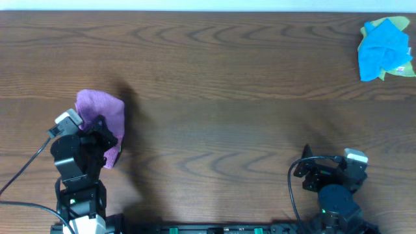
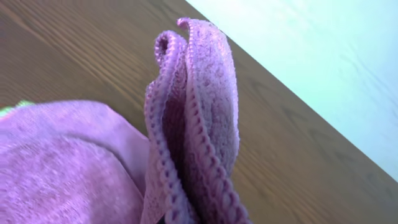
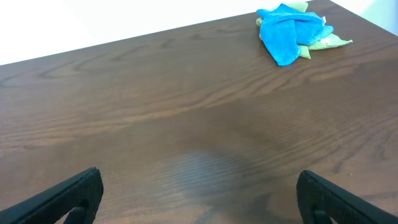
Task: Fold the cloth
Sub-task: 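Carry the purple square left onto the pink towel with the left gripper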
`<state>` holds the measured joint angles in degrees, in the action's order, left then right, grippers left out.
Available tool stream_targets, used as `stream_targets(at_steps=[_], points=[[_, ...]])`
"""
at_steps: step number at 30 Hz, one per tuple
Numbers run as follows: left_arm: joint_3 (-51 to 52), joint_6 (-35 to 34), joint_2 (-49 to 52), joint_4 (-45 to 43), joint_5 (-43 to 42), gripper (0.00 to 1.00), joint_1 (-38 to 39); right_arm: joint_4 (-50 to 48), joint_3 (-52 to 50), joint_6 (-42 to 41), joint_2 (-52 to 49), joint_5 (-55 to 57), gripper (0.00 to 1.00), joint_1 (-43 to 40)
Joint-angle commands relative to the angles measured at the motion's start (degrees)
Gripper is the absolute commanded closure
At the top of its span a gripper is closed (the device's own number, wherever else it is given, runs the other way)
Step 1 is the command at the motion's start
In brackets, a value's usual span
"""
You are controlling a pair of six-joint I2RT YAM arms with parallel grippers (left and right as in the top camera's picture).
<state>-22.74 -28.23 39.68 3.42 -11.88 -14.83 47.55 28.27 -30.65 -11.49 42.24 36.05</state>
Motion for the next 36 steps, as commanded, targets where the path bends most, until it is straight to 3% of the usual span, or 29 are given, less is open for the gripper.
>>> stream_targets(at_steps=[1,11,36], points=[[0.26,1.05,0.07,-0.94,2.49,0.95,-1.25,0.07,-0.22,-0.81,0.35,0.83,0.01,-0.42],[0.26,-0.02,3.98,-7.58,-0.24,0.94,-1.62,0.07,-0.22,-0.81,0.35,0.83,0.01,-0.42],[0.76,-5.25,12.39,-11.63,-4.20,0.95,-1.64,0.07,-0.22,-0.81,0.35,0.83,0.01,-0.42]])
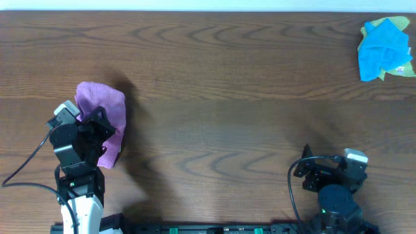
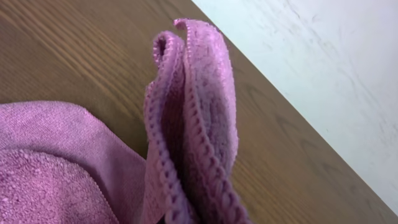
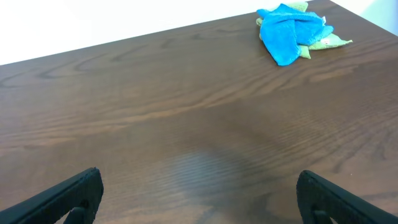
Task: Fold the cloth
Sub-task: 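Carry the purple square left onto the pink towel with the left gripper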
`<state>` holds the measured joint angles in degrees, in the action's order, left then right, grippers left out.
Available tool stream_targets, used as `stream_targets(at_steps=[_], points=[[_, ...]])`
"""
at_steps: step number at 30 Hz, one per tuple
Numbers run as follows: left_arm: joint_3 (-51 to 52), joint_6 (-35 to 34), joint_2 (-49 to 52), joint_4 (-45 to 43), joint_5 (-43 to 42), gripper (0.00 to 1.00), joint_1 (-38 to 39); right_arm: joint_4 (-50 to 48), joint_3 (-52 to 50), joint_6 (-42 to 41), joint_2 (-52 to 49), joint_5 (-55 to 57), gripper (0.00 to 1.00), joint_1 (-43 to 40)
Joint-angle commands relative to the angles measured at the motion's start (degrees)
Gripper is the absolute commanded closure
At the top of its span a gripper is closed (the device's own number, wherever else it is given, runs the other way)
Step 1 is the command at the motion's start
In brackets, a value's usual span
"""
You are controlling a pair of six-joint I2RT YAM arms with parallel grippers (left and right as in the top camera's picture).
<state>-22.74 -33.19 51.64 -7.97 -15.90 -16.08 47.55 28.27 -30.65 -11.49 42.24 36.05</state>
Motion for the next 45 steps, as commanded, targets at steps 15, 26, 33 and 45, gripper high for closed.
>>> stream_targets(at_steps=[15,26,33,45], points=[[6.38,-0.28,1.14,-1.36,5.60,0.95,-2.19,0.07,-0.22,-0.81,0.35,0.83,0.01,-0.42],[9.38,-0.28,1.14,-2.86,13.31,0.95,-2.69,0.07,-0.22,-0.81,0.35,0.83,0.01,-0.42],[9.51,-0.26,1.14,-2.86,18.08,0.95,-2.78,0.07,-0.22,-0.81,0.35,0.83,0.01,-0.42],[9.51,-0.31,1.11,-2.82,20.90,0.75,-2.75,0.07,-0.22,-0.81,0.35,0.83,0.01,-0.42]])
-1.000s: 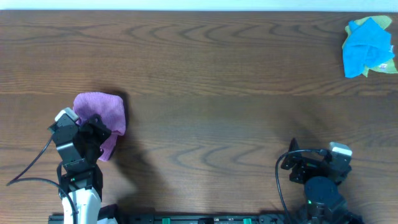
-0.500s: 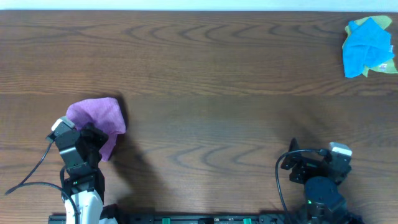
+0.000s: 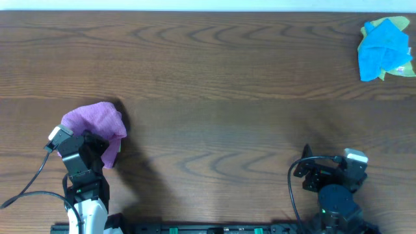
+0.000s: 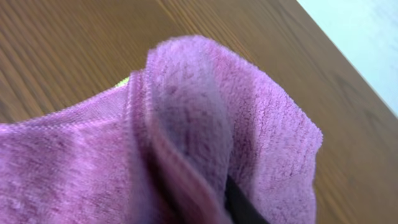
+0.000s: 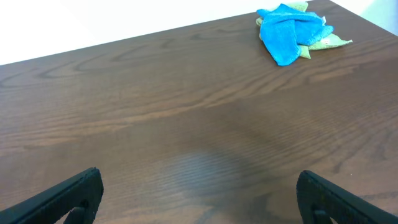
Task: Fold the cloth
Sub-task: 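Carry the purple square left onto the pink towel with the left gripper, then lower the purple square onto the pink towel and open the left gripper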
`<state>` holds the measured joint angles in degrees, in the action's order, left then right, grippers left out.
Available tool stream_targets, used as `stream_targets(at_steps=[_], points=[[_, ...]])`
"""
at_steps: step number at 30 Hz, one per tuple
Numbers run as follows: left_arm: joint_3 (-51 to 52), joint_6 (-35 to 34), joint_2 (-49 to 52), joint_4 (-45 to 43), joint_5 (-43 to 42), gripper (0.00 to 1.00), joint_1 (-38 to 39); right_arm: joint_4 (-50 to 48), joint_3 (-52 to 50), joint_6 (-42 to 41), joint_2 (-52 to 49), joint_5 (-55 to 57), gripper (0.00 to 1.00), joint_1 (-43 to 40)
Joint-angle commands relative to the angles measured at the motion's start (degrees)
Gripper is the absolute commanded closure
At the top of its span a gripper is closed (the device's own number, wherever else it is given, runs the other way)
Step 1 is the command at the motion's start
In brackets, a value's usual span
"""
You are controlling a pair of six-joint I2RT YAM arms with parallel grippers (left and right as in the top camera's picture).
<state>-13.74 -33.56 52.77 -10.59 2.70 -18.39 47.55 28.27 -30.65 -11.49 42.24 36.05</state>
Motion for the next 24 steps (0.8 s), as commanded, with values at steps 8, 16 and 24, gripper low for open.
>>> stream_targets(at_steps=[8,16,24], points=[[0.50,-0.35,-0.07,-0.20,2.23,0.35,-0.44,0.07,-0.22,-0.81,0.35,0.83,0.01,-0.42],[0.50,-0.33,-1.75,0.50,2.21,0.07,-0.46,0.07,-0.22,-0.81,0.35,0.83,0.01,-0.42],[0.50,-1.20,-6.36,6.45,2.10,0.05,-0.46,0.07,-0.22,-0.81,0.35,0.83,0.01,-0.42]])
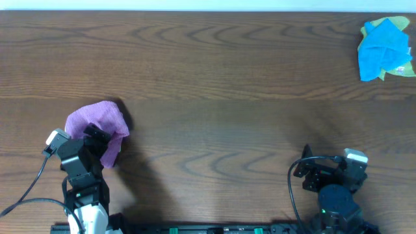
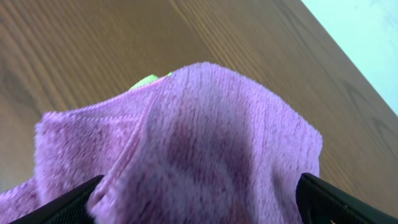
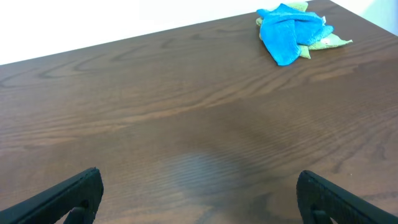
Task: Fold the cloth
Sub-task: 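Lower the purple square onto the pink towel and open the left gripper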
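The purple cloth [image 1: 97,121] lies bunched in a rounded heap at the near left of the table. In the left wrist view the purple cloth [image 2: 205,143] fills the frame. My left gripper [image 2: 199,202] is open, its two dark fingertips [image 2: 71,202] spread wide to either side of the heap's near part. My right gripper [image 3: 199,193] is open over bare wood at the near right, nothing between its fingers, far from the cloth.
A blue cloth [image 1: 382,47] piled on a green one [image 1: 403,65] sits at the far right corner; the blue cloth [image 3: 287,31] also shows in the right wrist view. A sliver of green [image 2: 147,80] peeks out behind the purple heap. The right arm [image 1: 331,179] rests folded at the near edge.
My left gripper was shut on a fold of the purple cloth; now its jaws stand wide apart and the cloth lies loose between them. The right arm has not moved.
My left gripper held a doubled edge of the purple cloth upright, with the rest spread behind it. Then it sat nearer the table's front edge with the cloth folded over into a heap. Now the jaws are open around the heap.
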`<state>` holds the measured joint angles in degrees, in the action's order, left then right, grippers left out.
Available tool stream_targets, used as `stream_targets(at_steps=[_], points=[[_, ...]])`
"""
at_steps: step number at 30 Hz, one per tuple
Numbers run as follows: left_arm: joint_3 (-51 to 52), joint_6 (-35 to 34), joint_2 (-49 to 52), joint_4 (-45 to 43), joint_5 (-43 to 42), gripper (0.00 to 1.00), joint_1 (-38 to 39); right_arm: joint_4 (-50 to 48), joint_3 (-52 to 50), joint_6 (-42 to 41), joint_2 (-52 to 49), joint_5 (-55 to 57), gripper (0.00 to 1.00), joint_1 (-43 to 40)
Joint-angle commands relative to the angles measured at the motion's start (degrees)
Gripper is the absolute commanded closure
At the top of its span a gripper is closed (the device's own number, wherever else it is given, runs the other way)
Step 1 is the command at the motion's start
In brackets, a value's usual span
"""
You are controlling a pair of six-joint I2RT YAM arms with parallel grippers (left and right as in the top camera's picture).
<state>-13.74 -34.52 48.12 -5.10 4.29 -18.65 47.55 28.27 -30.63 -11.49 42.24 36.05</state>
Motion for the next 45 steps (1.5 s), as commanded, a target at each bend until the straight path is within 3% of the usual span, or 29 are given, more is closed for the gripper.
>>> stream_targets(at_steps=[1,25,37,45], points=[[0.50,-0.22,-2.47,1.55,0.35,0.05,-0.17,0.07,-0.22,-0.83,0.35,0.83,0.01,-0.42],[-2.97,-0.13,-19.12,17.38,-3.69,0.05,-0.17,0.07,-0.22,-0.83,0.35,0.83,0.01,-0.42],[-13.46,3.28,-19.17,17.92,-21.22,0.04,-0.04,0.07,-0.22,-0.83,0.35,0.83,0.01,-0.42],[-16.13,0.74,-19.17,12.79,-30.08,0.04,-0.04,0.07,-0.22,-0.81,0.35,0.83,0.01,-0.42]])
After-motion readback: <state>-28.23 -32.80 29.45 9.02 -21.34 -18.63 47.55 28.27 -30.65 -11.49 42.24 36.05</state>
